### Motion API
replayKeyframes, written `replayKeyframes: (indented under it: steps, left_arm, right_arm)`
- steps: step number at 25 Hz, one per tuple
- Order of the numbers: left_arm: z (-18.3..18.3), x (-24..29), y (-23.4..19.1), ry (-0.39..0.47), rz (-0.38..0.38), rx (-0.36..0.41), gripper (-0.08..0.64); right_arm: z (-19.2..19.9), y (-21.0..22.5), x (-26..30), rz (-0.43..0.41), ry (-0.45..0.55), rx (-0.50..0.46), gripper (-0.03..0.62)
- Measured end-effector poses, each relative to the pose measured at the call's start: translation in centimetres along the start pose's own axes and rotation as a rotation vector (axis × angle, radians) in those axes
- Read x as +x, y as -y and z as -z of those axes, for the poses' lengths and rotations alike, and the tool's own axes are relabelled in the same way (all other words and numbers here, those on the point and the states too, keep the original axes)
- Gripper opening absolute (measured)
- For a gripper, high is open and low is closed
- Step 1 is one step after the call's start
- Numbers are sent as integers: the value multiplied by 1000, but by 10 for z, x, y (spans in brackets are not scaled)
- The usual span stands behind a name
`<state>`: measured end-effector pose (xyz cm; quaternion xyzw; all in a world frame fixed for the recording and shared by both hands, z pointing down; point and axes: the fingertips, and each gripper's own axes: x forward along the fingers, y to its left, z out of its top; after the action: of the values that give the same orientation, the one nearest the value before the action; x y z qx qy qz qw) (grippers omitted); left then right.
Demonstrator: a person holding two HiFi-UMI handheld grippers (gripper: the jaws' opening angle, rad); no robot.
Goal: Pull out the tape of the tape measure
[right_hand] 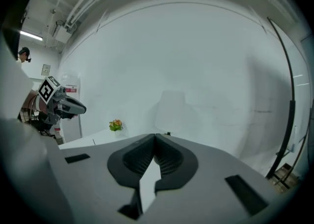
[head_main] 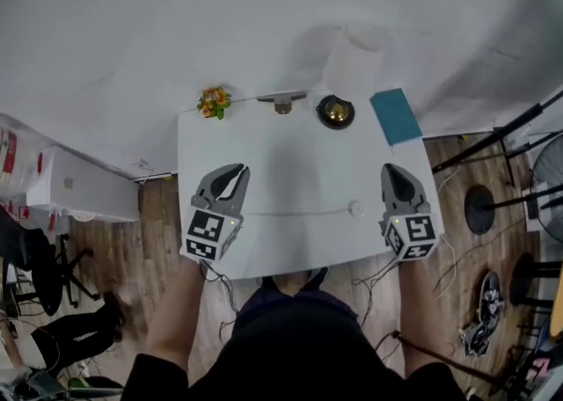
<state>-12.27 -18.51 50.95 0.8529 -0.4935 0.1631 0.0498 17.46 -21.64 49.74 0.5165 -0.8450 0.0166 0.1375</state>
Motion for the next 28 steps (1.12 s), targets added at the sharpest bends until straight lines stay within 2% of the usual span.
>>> replayKeyframes:
  steps: [2,7,10,13,17,23,28]
  left_arm:
    - [-30,-5,2,55,-13,-18,20]
    - [-116,-22,1,279,-62,-45,9]
    - [-149,-38,-5,353,-94,-56,6]
    - [-174,-51,-15,403,-155,-35,6]
    - [-206,-68,-22,490,-215,-14,6]
    - [-244,-100,-30,635,-285,1,6]
    - [-255,-118,-37,685,-326,11,6]
  right_arm:
    - [-31,-5,-4,-4,71,-23,6]
    - [-104,-9,-24,18,248,-53,6]
    - [-138,-3,-43,62,332,-36,5]
    - [-166,11,-61,126,402,-23,5]
    - [-202,20,-81,189,493,-72,5]
    - [-239,9,-105,208,599,-149,5]
    - [-249,17,-115,220,646,-144,5]
